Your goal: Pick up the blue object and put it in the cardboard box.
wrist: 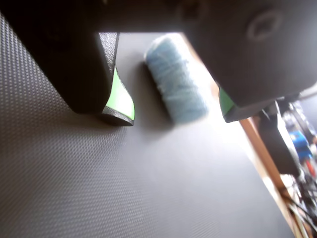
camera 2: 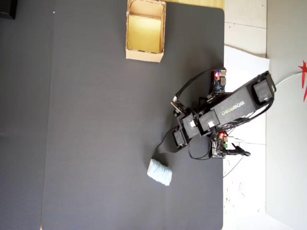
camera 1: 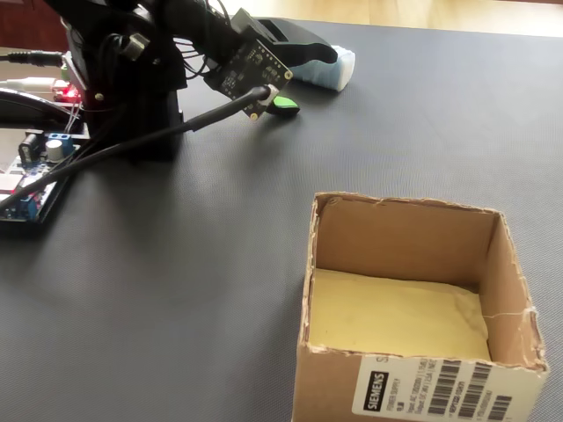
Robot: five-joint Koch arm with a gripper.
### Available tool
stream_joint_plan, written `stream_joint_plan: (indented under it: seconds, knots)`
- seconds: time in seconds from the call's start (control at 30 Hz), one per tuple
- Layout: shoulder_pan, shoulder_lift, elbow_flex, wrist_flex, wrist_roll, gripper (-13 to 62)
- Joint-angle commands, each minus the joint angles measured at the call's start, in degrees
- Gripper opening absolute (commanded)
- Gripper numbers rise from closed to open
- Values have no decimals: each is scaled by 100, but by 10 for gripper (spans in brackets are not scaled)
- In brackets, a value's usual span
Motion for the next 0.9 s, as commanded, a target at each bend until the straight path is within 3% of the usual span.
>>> stream_joint_plan:
  seconds: [0.0, 0.57, 0.87]
  knots:
    - [-308, 88, -193, 35, 185, 334]
    - [-870, -826, -1397, 88, 132, 335]
    - [-1028, -861, -2856, 2145, 132, 335]
